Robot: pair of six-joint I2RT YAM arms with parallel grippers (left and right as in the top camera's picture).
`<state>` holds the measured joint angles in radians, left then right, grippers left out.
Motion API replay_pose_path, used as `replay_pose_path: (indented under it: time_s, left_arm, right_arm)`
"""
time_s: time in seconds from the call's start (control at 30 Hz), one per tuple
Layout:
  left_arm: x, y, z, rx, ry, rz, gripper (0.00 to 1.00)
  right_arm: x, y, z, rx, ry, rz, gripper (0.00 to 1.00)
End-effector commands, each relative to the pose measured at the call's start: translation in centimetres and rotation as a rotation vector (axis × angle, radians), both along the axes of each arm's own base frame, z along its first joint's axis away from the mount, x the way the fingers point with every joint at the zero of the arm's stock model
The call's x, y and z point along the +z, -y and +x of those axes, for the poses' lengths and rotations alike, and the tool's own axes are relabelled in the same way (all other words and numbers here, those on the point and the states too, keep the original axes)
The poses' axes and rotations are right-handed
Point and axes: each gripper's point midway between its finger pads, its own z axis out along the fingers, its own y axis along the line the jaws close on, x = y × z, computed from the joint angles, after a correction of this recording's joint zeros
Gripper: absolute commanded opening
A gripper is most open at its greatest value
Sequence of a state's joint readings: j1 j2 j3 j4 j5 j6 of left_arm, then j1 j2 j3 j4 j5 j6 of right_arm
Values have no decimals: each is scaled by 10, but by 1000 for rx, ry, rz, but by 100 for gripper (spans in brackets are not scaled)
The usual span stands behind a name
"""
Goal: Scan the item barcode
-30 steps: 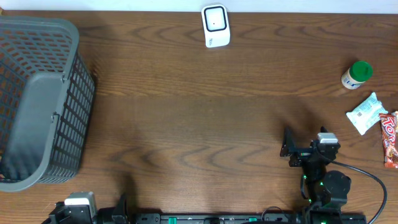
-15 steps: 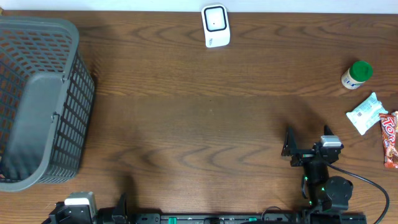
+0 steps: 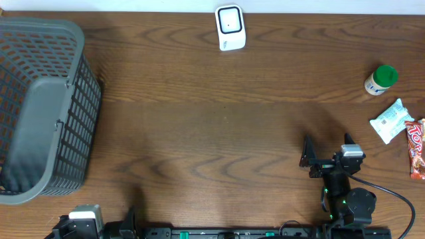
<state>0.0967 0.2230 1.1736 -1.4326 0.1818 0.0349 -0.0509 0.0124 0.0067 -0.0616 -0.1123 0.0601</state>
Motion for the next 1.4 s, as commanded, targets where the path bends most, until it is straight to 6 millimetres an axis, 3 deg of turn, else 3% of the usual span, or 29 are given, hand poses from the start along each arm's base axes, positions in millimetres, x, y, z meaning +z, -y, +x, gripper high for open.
replay_pose_path:
  time_s: [0.0,1.0,1.07,1.17,1.23,1.37]
  left_arm:
    - [2,1,-1,-12,9,9,98]
    - [2,-1,0,-10,12,26,98]
    - [9,0,4,-21,47,19,98]
    - [45,11,18,-78,214,-3,98]
    - [57,11,23,-84,274,2,98]
    - [56,10,34,-92,335,37,98]
  right_arm:
    - [0,0,0,-1,2,10,99]
    - [0,0,0,-1,2,10,99]
    - [0,0,0,-1,2,10,99]
    - [0,0,0,-1,2,10,99]
    - [0,0,0,-1,2,10,99]
    - [0,0,0,-1,2,10,99]
